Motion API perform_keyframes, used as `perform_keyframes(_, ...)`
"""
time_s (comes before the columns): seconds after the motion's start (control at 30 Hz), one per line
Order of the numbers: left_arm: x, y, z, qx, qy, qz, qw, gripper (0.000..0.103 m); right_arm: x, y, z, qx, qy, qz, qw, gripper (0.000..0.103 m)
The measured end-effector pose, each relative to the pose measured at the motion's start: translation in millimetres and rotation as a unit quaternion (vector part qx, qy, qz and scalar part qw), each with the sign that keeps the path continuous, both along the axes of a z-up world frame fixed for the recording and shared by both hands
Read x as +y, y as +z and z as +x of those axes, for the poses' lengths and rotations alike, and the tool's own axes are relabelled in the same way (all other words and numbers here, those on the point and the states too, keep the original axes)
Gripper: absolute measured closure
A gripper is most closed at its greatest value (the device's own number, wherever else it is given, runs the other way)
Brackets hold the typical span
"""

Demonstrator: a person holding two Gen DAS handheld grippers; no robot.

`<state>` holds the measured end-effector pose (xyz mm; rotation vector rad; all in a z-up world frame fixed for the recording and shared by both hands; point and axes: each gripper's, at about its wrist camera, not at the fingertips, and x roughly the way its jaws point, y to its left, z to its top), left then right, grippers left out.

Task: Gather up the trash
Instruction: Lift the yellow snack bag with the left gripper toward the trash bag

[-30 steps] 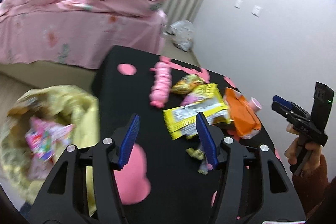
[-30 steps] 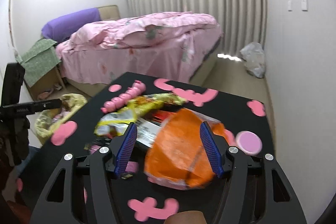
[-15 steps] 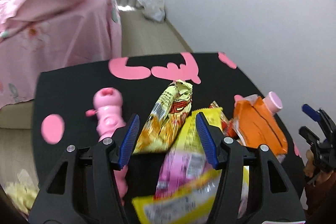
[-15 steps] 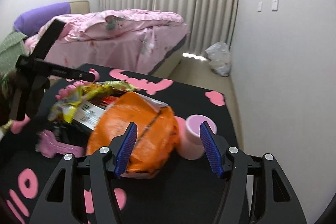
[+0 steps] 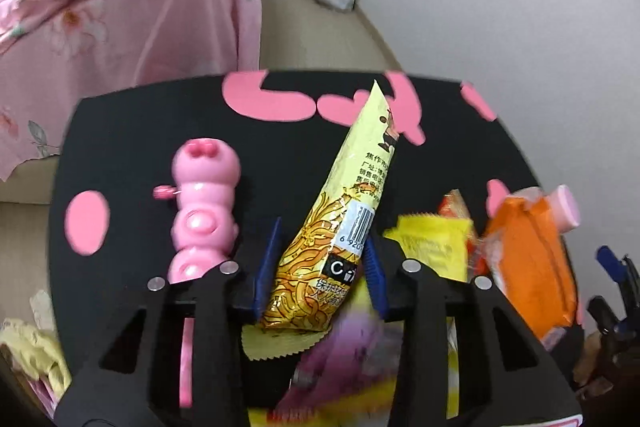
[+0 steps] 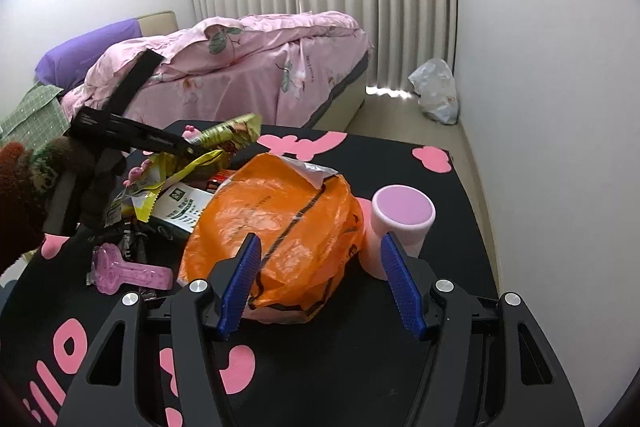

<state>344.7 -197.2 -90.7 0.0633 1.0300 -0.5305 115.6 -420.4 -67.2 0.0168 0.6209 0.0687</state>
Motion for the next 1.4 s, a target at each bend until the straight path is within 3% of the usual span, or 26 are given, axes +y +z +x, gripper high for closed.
perform_keyframes(0.13, 28, 28, -40, -0.019, 0.015, -0.047, 0.9986, 0.067, 2, 2, -2, -0.002, 0.003, 0.010, 1.000, 0.044)
perform_keyframes(0.37, 83, 40, -127, -0.018, 0.064, -0.103, 0.9925, 0.067, 13, 3, 0, 0.005, 0.021, 0.016, 1.000, 0.044)
perform_keyframes(0.57, 123, 34, -178, -0.021, 0.132, -0.085, 0.9874, 0.067, 47, 9, -6, 0.005, 0.079, -0.002, 0.997, 0.044)
perform_keyframes(0.73, 142, 13, -203, 0.011, 0.156, -0.083, 0.9843, 0.067, 93, -5, 6, 0.065, 0.196, 0.007, 0.978, 0.044)
perform_keyframes(0.97, 147, 12, -223, 0.014, 0.144, -0.097, 0.9847, 0.058, 140, -22, 36, 0.097, 0.254, -0.050, 0.961, 0.044)
perform_keyframes(1.1, 154, 20, -229, -0.009, 0.152, -0.104, 0.9829, 0.055, 136, -32, 48, 0.151, 0.268, 0.004, 0.951, 0.044)
perform_keyframes(1.2, 161, 22, -230, -0.021, 0.162, -0.109, 0.9804, 0.053, 130, -36, 33, 0.194, 0.277, 0.051, 0.940, 0.044)
perform_keyframes(1.33, 171, 22, -227, -0.026, 0.180, -0.119, 0.9760, 0.051, 132, -27, -8, 0.193, 0.321, 0.076, 0.924, 0.044)
perform_keyframes(1.4, 175, 22, -226, -0.027, 0.186, -0.122, 0.9745, 0.051, 134, -18, -20, 0.174, 0.331, 0.064, 0.925, 0.044)
